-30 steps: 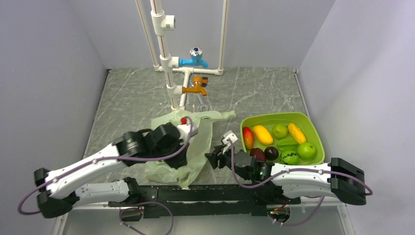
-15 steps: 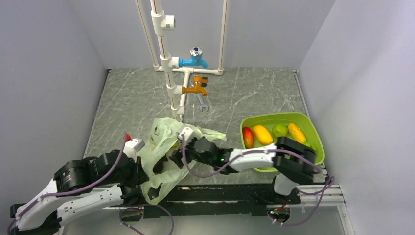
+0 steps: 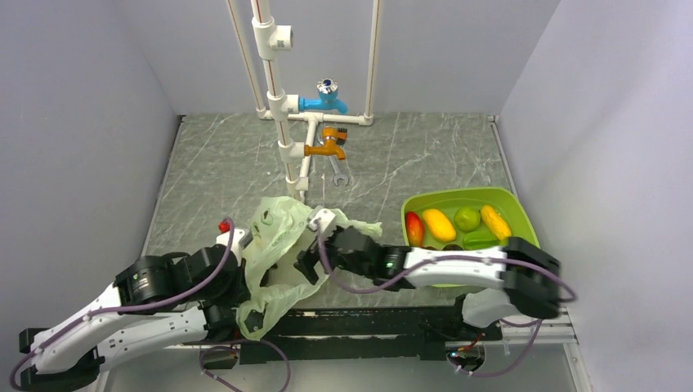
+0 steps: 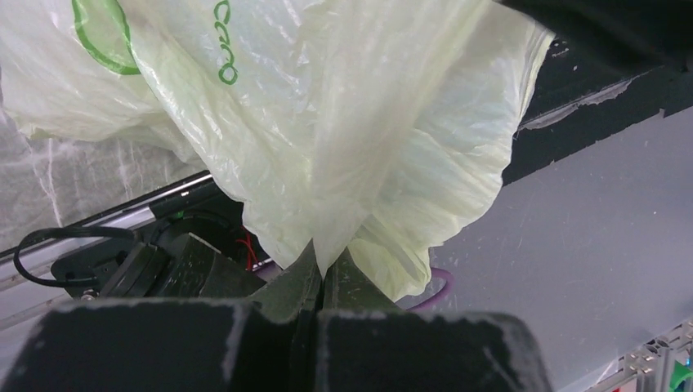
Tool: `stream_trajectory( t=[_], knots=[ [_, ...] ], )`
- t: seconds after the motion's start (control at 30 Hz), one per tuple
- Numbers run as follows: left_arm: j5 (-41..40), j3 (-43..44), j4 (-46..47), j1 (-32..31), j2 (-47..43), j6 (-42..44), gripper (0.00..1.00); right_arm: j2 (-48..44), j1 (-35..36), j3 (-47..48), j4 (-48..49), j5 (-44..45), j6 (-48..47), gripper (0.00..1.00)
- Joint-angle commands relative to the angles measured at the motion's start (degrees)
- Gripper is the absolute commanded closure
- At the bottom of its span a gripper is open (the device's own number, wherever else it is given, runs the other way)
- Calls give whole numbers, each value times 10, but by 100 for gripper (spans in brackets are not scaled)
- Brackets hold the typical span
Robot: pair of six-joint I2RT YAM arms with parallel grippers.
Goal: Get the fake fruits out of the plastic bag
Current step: Adjust the plastic bag at the center of the board.
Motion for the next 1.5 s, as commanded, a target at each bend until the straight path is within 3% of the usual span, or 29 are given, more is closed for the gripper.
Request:
stream_trajectory(
  t=[0.0, 0.07, 0.2, 0.33, 0.47, 0.53, 0.63, 0.73, 0.83, 0.97, 1.07, 1.13, 1.23, 1.3, 1.47],
  knots=[
    [-20, -2, 50, -2, 30, 29, 100, -176, 4, -19, -48, -123, 23, 1],
    [-21, -2, 60, -2, 37, 37, 100, -220, 5, -4, -115, -159, -10, 1],
    [-21, -1, 68, -2, 41, 47, 100, -267, 5, 60, -252, -134, -87, 1],
    [-20, 1, 72, -2, 35, 47, 100, -306, 2, 80, -284, -66, -147, 0],
    [-20, 6, 86, -2, 29, 48, 100, -313, -19, 64, -264, -69, -123, 0],
    [-24, 13, 104, -2, 29, 52, 100, -316, -20, 47, -258, 39, -75, 1],
    [-16, 20, 156, -2, 42, 74, 100, -350, -20, -14, -223, 147, 5, 1],
    [4, 33, 184, -2, 96, 97, 100, -369, -20, -62, -169, 5, -8, 1],
    [13, 33, 163, -2, 145, 104, 100, -309, -19, -53, -158, -170, 1, 2],
    [23, -3, 146, -2, 142, 96, 100, -215, -10, -95, -41, -283, 75, 9],
    [30, -20, 146, -2, 102, 91, 100, -170, -9, -102, 47, -306, 111, 14],
    [33, -25, 141, -2, 76, 90, 100, -147, -8, -88, 56, -270, 119, 24],
    [40, -31, 124, -2, 52, 87, 100, -128, -8, -92, 72, -119, 130, 39],
    [42, -35, 114, -2, 47, 85, 100, -106, -8, -95, 99, -64, 104, 49],
    [53, -49, 118, -2, 52, 83, 100, -3, -7, -99, 218, -34, 3, 48]
  ],
)
